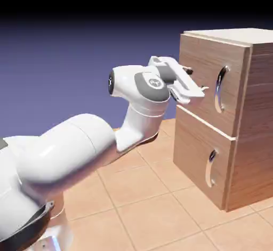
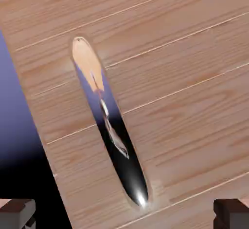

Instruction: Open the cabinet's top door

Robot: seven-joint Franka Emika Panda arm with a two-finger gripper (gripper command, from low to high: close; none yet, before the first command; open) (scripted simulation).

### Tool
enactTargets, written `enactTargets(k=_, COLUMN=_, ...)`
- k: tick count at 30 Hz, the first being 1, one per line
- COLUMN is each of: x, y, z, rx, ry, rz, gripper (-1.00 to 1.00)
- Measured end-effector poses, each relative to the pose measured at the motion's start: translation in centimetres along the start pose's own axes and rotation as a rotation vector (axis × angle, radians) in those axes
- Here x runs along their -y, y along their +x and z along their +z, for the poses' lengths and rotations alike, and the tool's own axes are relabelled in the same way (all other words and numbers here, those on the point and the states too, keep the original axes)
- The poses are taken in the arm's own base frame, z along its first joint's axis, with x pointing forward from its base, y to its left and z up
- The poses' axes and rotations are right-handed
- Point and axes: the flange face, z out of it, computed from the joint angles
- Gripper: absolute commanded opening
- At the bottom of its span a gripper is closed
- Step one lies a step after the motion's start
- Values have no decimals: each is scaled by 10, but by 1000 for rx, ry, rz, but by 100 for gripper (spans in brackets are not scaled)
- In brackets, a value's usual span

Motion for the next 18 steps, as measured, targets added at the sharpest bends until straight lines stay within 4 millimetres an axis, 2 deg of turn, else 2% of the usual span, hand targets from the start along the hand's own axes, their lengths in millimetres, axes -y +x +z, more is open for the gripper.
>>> enactTargets(k=6, x=32, y=24, z=34, rx=38, ry=-49, rz=-249, gripper=100)
enactTargets(k=8, x=33, y=25, z=35, rx=39, ry=-50, rz=-257, gripper=100)
enactTargets(k=12, x=30, y=23, z=83, rx=39, ry=-50, rz=-257, gripper=100)
enactTargets(k=13, x=30, y=23, z=85, rx=39, ry=-50, rz=-257, gripper=-100)
enactTargets(k=15, x=30, y=23, z=85, rx=39, ry=-50, rz=-257, gripper=-100)
enactTargets(k=18, x=25, y=34, z=63, rx=100, ry=-3, rz=-255, gripper=-100)
